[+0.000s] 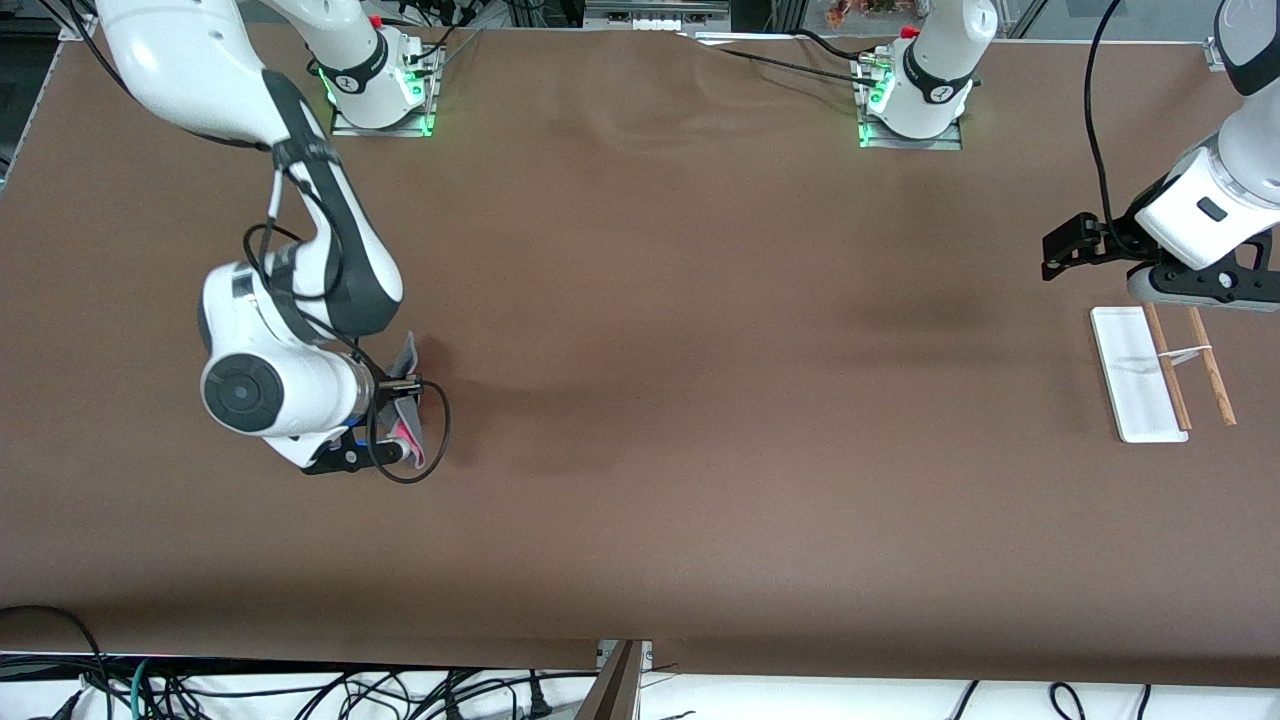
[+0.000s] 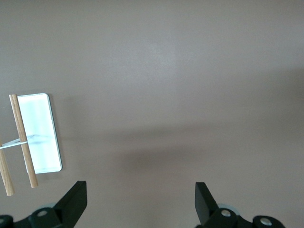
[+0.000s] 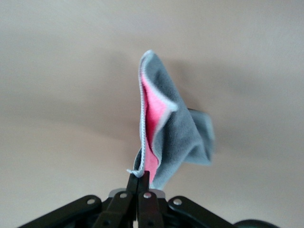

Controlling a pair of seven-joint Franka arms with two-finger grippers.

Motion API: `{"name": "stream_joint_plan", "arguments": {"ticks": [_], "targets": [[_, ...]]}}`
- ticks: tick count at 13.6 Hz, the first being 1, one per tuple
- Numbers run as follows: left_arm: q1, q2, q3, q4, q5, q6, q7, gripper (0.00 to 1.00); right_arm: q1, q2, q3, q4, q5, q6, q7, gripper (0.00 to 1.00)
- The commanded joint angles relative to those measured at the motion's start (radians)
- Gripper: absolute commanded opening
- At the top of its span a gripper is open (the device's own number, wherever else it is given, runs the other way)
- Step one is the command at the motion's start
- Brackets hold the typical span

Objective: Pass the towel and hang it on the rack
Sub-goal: 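Lift the grey towel off the table with the right gripper, then carry the towel toward the table middle while the left gripper approaches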

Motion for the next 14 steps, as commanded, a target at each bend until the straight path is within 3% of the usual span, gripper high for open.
{"name": "stream_joint_plan", "arguments": {"ticks": [1,3,6,14], "targets": [[0.011,0.01,-0.007,0.028,-0.01,-0.021,0.017,1.0,0.005,0.008,0.042,0.082,0.067,-0.04,0.001,0.0],[0.01,0.01,-0.006,0.028,-0.01,-0.021,0.018,1.0,0.014,0.006,0.055,0.119,0.147,-0.031,0.007,0.0],[0.01,0.01,-0.004,0.028,-0.01,-0.021,0.018,1.0,0.083,0.003,0.072,0.179,0.149,0.001,0.112,0.0],[0.01,0.011,-0.01,0.028,-0.021,-0.047,0.023,1.0,0.249,-0.001,0.068,0.211,0.141,0.14,0.372,0.0]]}}
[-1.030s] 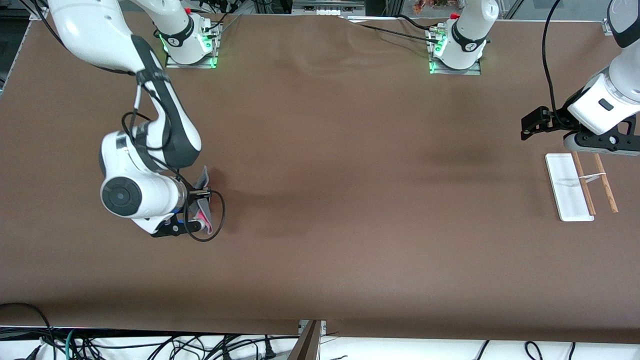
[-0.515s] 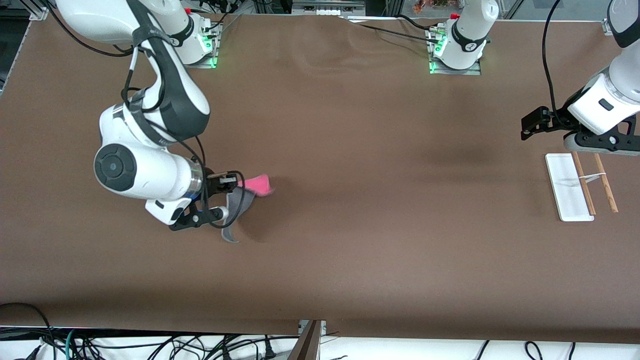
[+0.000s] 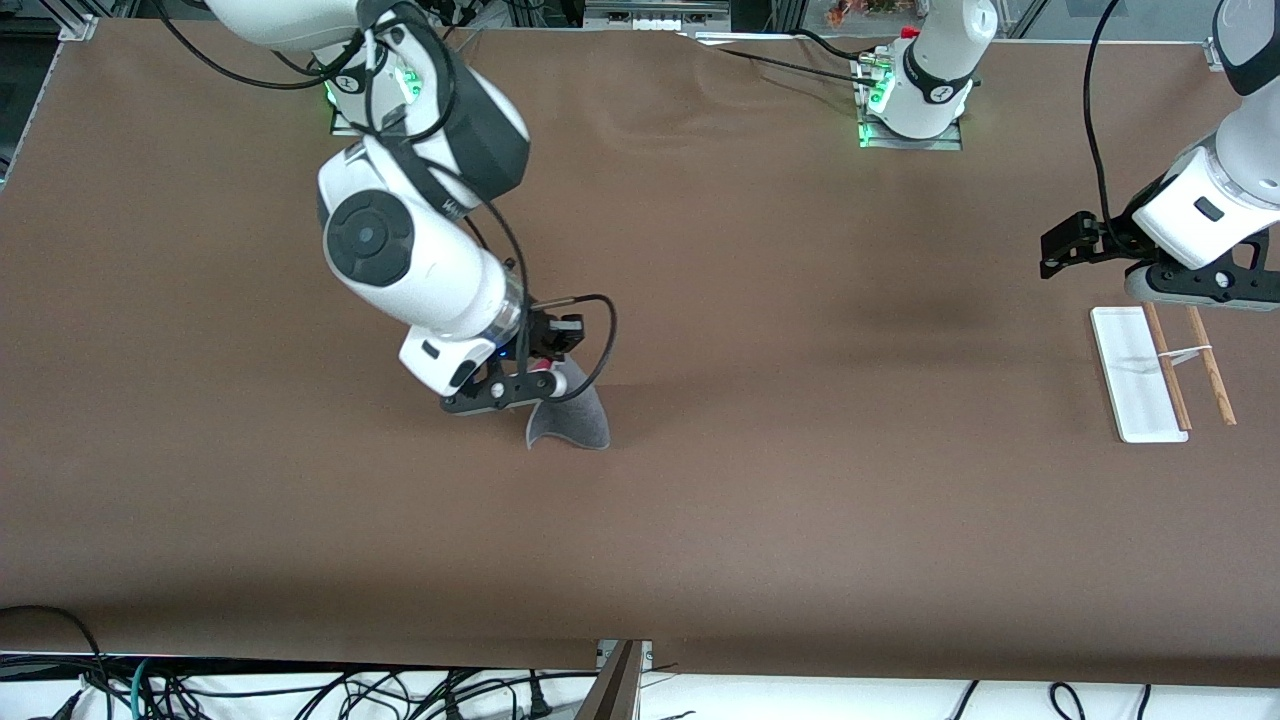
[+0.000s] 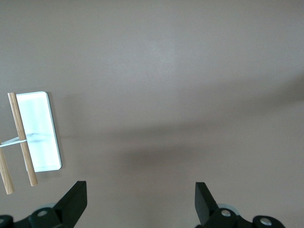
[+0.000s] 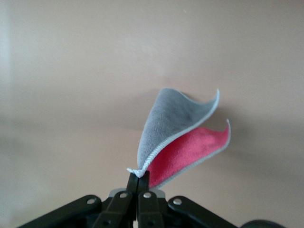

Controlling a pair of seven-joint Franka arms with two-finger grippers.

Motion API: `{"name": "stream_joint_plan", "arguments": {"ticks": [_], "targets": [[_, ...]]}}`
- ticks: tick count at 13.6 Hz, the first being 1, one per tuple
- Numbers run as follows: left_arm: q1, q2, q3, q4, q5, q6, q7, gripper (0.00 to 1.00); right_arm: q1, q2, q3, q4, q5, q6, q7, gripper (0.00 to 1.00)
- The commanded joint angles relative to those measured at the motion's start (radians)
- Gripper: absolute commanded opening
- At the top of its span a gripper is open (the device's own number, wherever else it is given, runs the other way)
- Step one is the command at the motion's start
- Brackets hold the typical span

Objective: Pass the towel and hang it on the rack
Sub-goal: 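Carry the towel toward the table middle while the left gripper approaches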

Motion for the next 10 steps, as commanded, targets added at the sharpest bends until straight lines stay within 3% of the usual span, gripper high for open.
{"name": "stream_joint_plan", "arguments": {"ticks": [1,10], "targets": [[0.01,0.01,-0.007,0.028,-0.022,-0.036,0.024,1.0,0.041,0.007,-0.006,0.033,0.004,0.039,0.076,0.0],[-0.007,0.031,-0.033,0.028,-0.161,-0.107,0.059,1.0,0.137,-0.006,-0.006,0.049,0.004,0.167,0.083,0.0]]}}
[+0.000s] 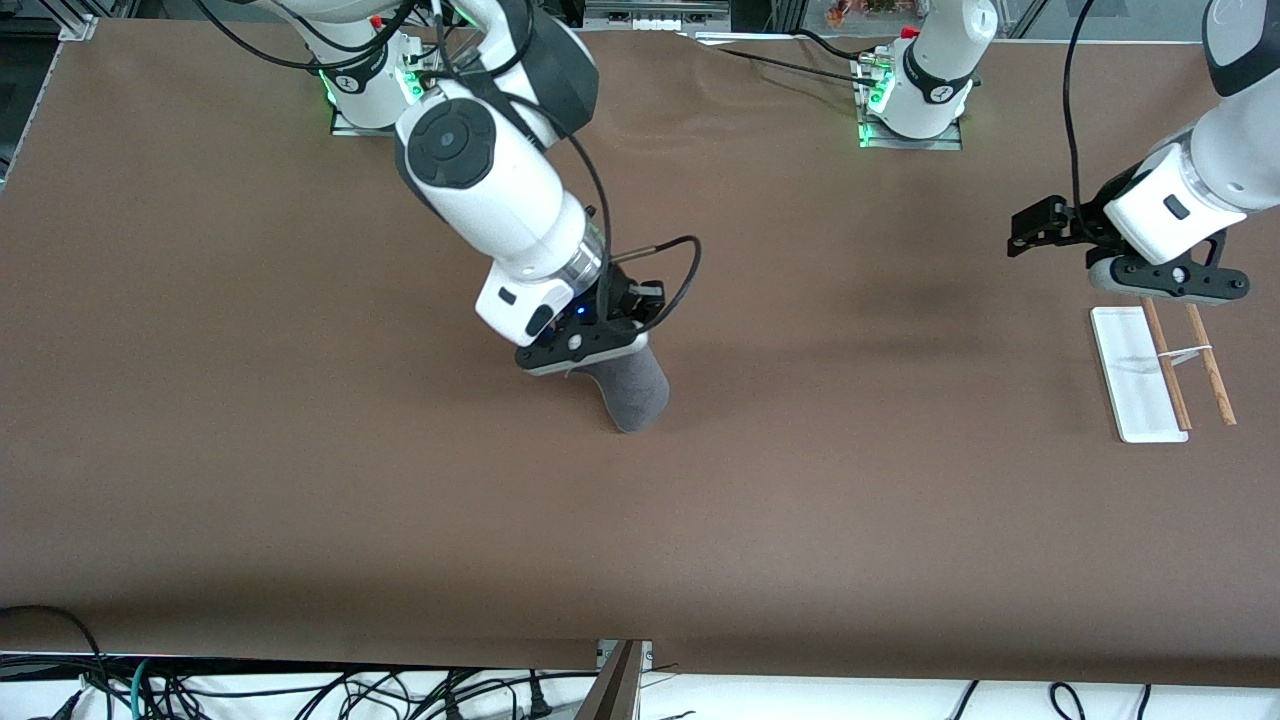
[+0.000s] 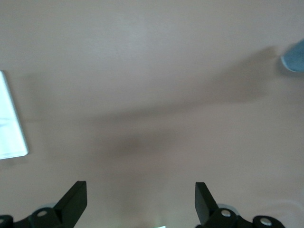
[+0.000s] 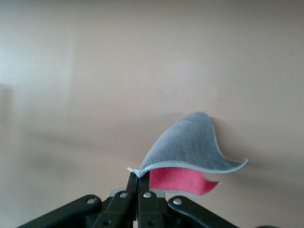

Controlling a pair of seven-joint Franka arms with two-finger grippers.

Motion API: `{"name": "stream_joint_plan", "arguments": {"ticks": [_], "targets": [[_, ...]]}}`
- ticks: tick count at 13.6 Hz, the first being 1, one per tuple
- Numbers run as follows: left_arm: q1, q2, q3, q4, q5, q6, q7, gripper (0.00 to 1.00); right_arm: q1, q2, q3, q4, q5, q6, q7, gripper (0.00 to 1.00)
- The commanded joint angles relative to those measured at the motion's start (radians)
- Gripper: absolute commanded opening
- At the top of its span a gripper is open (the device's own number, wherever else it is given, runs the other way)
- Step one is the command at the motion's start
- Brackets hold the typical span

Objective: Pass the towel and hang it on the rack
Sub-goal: 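Carry the towel toward the table middle while the left gripper approaches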

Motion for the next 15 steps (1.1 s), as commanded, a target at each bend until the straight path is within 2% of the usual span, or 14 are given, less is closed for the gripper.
{"name": "stream_joint_plan", "arguments": {"ticks": [1,4,6,8,12,15], "targets": [[-0.002,0.023,-0.016,0.028,-0.069,-0.013,0.13,1.0,0.02,-0.006,-0.006,0.02,0.004,0.01,0.015,0.0],[0.01,0.042,-0.019,0.022,-0.173,-0.001,0.307,1.0,0.023,-0.031,-0.003,0.03,0.006,0.01,0.012,0.0],[0.01,0.068,-0.019,0.008,-0.222,0.06,0.482,1.0,0.023,-0.032,-0.003,0.03,0.006,0.01,0.01,0.0],[0.007,0.123,-0.019,0.0,-0.297,0.102,0.706,1.0,0.023,-0.032,-0.003,0.03,0.006,0.014,0.011,0.0],[0.007,0.227,-0.02,0.002,-0.431,0.156,1.004,1.0,0.023,-0.032,-0.003,0.03,0.006,0.014,0.008,0.0],[-0.004,0.334,-0.023,0.003,-0.609,0.23,1.24,1.0,0.023,-0.048,-0.003,0.03,0.012,0.007,0.008,0.0]]}}
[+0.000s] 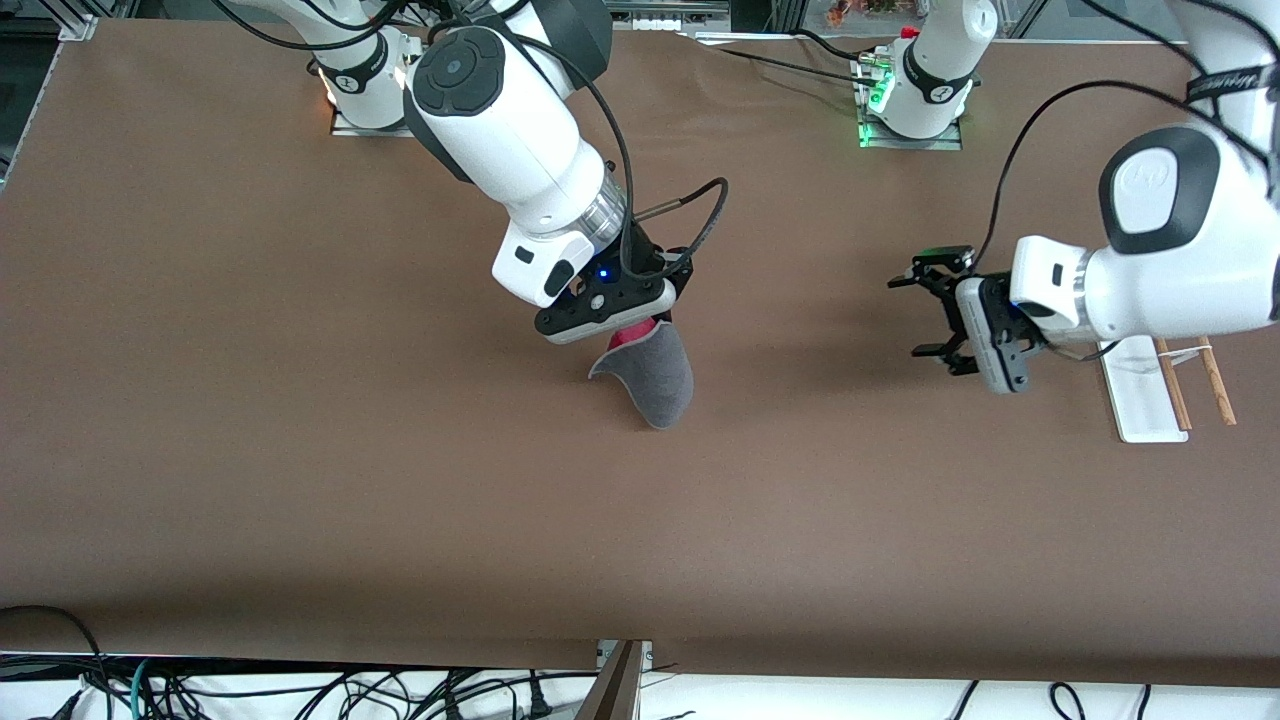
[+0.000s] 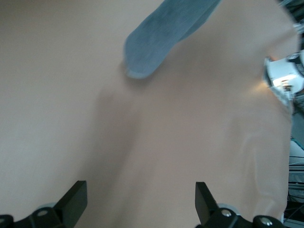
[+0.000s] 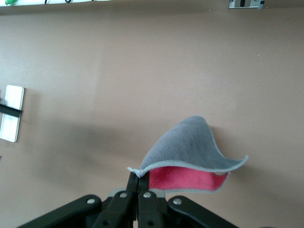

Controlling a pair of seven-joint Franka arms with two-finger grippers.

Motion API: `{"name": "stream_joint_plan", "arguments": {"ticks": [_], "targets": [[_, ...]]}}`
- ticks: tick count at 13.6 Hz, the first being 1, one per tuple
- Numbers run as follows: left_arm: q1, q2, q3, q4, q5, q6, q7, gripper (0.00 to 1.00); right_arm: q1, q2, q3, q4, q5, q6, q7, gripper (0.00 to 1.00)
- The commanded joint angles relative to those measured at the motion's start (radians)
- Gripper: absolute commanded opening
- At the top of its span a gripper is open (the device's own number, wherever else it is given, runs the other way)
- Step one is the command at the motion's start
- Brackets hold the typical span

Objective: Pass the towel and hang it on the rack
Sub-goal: 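Close the left gripper on the hanging towel below the right gripper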

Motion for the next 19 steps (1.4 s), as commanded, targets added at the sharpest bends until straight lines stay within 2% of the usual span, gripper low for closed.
{"name": "stream_joint_plan", "arguments": {"ticks": [1,4,7,11,16,17,18,19], "targets": [[-0.018,0.087,-0.024,0.015,-0.122,0.096,0.188,1.0,0.003,-0.027,-0.001,0.0,0.014,-0.011,0.007,0.0],[-0.045,0.182,-0.09,0.013,-0.227,0.301,0.345,1.0,0.006,-0.041,0.004,0.0,0.015,-0.003,0.007,0.0],[-0.08,0.268,-0.114,0.024,-0.354,0.401,0.492,1.0,0.006,-0.041,0.022,0.0,0.014,0.014,0.009,0.0],[-0.124,0.337,-0.114,0.01,-0.622,0.435,0.802,1.0,0.006,-0.047,0.036,0.0,0.015,0.052,0.009,0.0],[-0.154,0.354,-0.121,-0.031,-0.833,0.435,1.004,0.99,0.003,-0.064,0.036,0.001,0.015,0.066,0.005,0.0],[-0.154,0.354,-0.121,-0.036,-0.847,0.434,1.041,0.83,0.003,-0.064,0.036,0.001,0.015,0.066,0.007,0.0],[-0.152,0.351,-0.123,-0.036,-0.856,0.431,1.072,0.53,0.003,-0.064,0.036,0.001,0.015,0.066,0.007,0.0],[-0.152,0.353,-0.123,-0.036,-0.868,0.431,1.074,0.38,0.003,-0.064,0.036,0.001,0.015,0.066,0.007,0.0]]}}
